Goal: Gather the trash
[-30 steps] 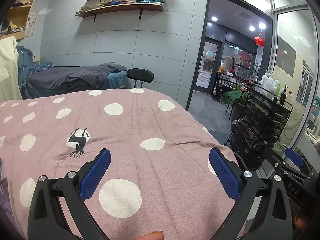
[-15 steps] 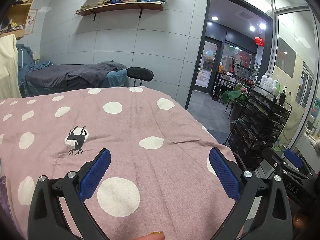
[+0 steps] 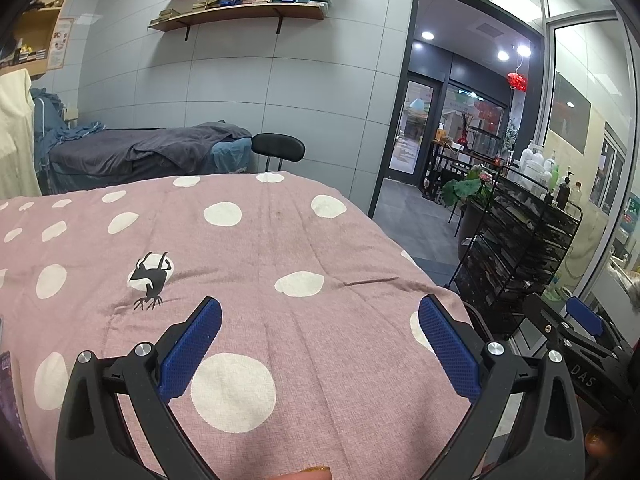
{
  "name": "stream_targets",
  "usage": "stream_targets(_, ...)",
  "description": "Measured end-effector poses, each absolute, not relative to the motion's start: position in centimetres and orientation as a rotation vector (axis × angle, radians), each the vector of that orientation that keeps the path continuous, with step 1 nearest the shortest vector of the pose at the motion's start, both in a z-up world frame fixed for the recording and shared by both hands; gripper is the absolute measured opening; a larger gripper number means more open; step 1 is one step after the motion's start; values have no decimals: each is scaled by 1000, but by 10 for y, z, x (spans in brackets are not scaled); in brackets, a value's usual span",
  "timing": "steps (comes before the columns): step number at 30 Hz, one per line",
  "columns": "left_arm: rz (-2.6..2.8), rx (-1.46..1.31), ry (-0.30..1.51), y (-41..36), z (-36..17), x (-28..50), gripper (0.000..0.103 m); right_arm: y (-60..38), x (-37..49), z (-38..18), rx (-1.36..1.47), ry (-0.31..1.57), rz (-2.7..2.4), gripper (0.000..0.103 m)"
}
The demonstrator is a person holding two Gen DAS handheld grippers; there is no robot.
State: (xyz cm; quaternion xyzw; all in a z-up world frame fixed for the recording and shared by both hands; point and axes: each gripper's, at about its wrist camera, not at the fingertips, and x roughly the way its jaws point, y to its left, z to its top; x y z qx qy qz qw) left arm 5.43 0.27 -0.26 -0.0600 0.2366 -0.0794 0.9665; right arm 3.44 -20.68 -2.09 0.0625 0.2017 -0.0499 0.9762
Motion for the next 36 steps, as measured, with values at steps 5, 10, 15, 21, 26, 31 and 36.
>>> stream_targets(5,-164,-127,483,1,-4,54,97,-207,35,-21,127,407,-101,97)
stream_targets(10,-165,-125,483,0,-5,54,97,-206,37,-21,134,412,-100,97)
stream_targets(15,-165,-127,485,0,-5,53,97,-206,37,-22,134,413,-100,97)
stream_targets(21,-165,-127,484,0,-5,53,97,-204,38,-22,136,415,-101,97)
stream_targets(26,-160,-135,484,-1,-5,53,97,-204,38,-22,138,415,-102,97)
stream_targets(31,-159,-134,484,-3,-5,53,97,-204,39,-23,139,416,-101,97)
stream_targets(36,-163,-135,488,-3,-5,53,97,-203,39,-24,144,419,-103,97)
